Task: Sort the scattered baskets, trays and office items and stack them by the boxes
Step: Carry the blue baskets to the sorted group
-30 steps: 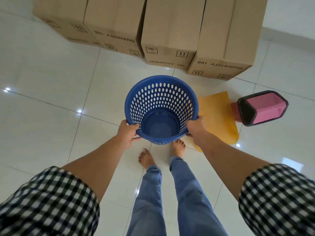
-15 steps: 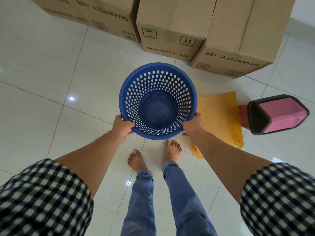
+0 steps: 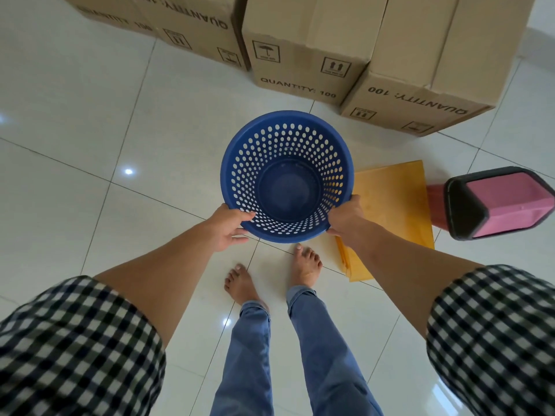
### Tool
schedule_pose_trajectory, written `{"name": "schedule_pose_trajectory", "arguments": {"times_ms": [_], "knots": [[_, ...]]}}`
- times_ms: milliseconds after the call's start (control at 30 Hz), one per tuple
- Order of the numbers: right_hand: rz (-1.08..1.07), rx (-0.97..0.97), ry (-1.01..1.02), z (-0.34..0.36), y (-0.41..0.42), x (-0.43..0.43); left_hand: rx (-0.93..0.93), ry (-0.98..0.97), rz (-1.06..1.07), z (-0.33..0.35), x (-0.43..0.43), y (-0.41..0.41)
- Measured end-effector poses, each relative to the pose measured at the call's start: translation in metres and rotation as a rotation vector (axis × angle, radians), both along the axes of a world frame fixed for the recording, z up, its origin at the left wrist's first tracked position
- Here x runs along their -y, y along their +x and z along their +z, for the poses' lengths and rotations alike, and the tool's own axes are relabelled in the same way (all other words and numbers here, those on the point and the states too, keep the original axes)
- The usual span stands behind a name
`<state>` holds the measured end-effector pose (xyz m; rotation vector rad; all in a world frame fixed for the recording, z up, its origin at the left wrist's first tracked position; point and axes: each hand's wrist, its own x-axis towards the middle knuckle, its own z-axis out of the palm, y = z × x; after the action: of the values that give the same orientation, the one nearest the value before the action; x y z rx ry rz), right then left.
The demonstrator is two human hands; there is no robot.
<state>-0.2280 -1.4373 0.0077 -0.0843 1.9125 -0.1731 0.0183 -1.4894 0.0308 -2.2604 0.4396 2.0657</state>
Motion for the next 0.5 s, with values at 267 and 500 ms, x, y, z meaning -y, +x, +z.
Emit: {"name": "schedule_pose_trajectory", "arguments": {"times_ms": [267, 500], "knots": [[-0.029, 0.05, -0.015, 0.012, 0.018, -0.017, 0.035, -0.099, 0.005, 0.006, -0.007, -0.008], [0.18, -0.055, -0.137, 0.063, 0.036, -0.033, 0.053, -0.306, -0.255, 0.053, -0.02, -0.006]]}}
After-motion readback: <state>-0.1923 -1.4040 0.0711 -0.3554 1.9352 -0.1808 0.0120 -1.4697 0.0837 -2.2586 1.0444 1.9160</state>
